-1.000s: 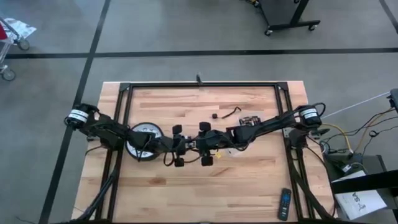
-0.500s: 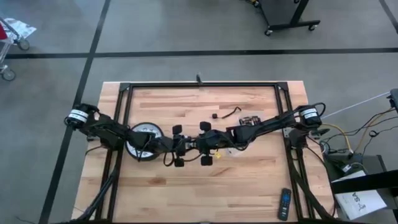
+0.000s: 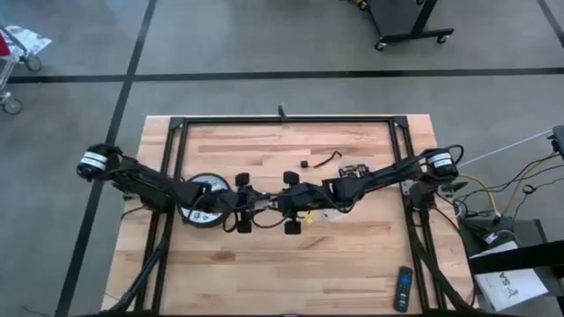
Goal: Insert battery
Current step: Insert the white battery holder into the white flashlight compartment
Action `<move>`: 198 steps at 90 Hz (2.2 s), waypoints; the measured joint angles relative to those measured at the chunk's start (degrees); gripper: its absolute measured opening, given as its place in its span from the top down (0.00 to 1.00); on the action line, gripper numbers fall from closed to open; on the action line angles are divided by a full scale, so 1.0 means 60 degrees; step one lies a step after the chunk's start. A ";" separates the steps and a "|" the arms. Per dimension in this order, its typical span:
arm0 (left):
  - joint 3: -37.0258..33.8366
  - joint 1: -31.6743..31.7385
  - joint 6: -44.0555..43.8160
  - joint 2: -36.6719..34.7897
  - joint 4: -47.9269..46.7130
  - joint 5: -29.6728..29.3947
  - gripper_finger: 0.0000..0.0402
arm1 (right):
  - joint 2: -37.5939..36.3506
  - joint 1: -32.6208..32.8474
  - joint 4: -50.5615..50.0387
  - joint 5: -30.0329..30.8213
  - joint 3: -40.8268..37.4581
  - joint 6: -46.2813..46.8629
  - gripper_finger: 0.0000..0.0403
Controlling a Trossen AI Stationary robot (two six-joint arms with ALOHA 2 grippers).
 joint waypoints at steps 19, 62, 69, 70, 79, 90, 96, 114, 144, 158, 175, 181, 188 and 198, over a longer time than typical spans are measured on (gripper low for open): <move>-0.0111 0.0000 -0.0285 -0.0099 -0.0167 0.0101 0.57 | 0.0025 -0.0004 -0.0230 0.0010 -0.0017 -0.0014 0.80; -0.0315 -0.0006 -0.0858 -0.0117 0.0313 0.0230 0.66 | 0.0020 -0.0025 -0.1991 -0.0001 -0.0040 0.0537 0.81; -0.0600 -0.0011 -0.0901 -0.0085 0.1441 0.0251 0.66 | 0.0015 -0.0025 -0.2674 -0.0008 0.0074 0.0702 0.82; -0.0649 -0.0011 -0.0901 -0.0054 0.1645 0.0251 0.67 | 0.0013 -0.0025 -0.2776 -0.0014 0.0099 0.0717 0.82; -0.1058 -0.0018 -0.0817 0.0406 0.3380 0.0239 0.68 | 0.0004 -0.0025 -0.3438 -0.0112 0.0242 0.0802 0.84; -0.1030 -0.0018 -0.0821 0.1530 0.4845 0.0219 0.69 | 0.0004 -0.0025 -0.3854 -0.0351 0.0379 0.0830 0.84; -0.0805 -0.0017 -0.0816 0.2266 0.5398 0.0220 0.70 | 0.0004 -0.0025 -0.4192 -0.0364 0.0477 0.0831 0.82; 0.0258 0.0044 -0.0569 0.3970 0.5976 0.0151 0.73 | 0.0004 -0.0025 -0.5038 -0.0667 0.0616 0.0962 0.81; 0.1355 0.0120 -0.0584 0.5091 0.5925 0.0165 0.74 | 0.0087 -0.0025 -0.5816 -0.1259 0.0570 0.1071 0.79; 0.1499 0.0138 -0.0552 0.5207 0.5343 0.0190 0.74 | 0.0087 -0.0025 -0.5839 -0.1258 0.0539 0.1183 0.77; 0.1197 0.0171 -0.0322 0.4022 0.3181 -0.0028 0.75 | 0.0087 -0.0025 -0.5835 -0.1254 0.0539 0.1190 0.86; 0.1150 0.0188 -0.0330 0.3422 0.1964 -0.0242 0.74 | 0.0087 -0.0025 -0.5850 -0.1257 0.0539 0.1087 0.89; 0.1075 0.0213 -0.0514 0.2793 0.0815 -0.0456 0.73 | 0.0087 -0.0025 -0.5892 -0.1254 0.0539 0.1071 0.93; 0.0805 0.0284 -0.0719 0.2107 0.0412 -0.0554 0.71 | 0.0087 -0.0025 -0.5832 -0.1251 0.0539 0.1019 0.94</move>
